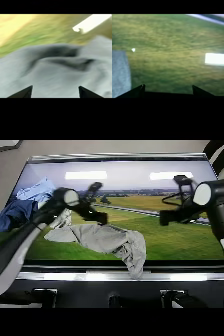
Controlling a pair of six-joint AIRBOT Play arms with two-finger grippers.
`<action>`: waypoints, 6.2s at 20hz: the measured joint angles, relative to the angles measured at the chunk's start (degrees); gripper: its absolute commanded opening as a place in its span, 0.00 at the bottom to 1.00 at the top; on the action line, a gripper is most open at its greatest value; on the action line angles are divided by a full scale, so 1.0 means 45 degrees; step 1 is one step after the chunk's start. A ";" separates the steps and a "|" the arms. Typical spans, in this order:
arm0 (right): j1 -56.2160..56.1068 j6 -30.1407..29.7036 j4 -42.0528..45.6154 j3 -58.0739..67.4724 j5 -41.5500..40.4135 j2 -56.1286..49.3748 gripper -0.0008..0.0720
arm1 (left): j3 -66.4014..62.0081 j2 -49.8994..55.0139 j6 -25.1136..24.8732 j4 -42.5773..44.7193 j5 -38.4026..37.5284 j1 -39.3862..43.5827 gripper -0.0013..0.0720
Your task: Fold the shirts.
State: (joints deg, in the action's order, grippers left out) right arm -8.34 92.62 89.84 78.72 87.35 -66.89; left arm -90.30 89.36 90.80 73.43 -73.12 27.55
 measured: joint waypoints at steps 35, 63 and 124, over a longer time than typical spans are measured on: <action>0.0029 -0.1030 -0.3099 -0.1001 -0.5333 0.3585 0.07 | 0.3701 -0.8223 0.0151 -0.0316 0.4260 -0.5489 0.07; 0.0029 0.1127 -0.1379 0.0947 -0.2341 -0.3347 0.07 | 0.2127 -0.2390 -0.0053 0.0549 0.6081 -0.5469 0.07; 0.5362 0.1481 -0.3633 0.6314 -0.6703 0.4765 0.07 | -0.2880 -0.9675 -0.0194 -0.3293 0.6484 -0.3832 0.06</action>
State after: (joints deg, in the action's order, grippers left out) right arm 15.79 99.29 73.49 107.13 57.19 -45.45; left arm -103.26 45.82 89.93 58.61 -43.94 10.31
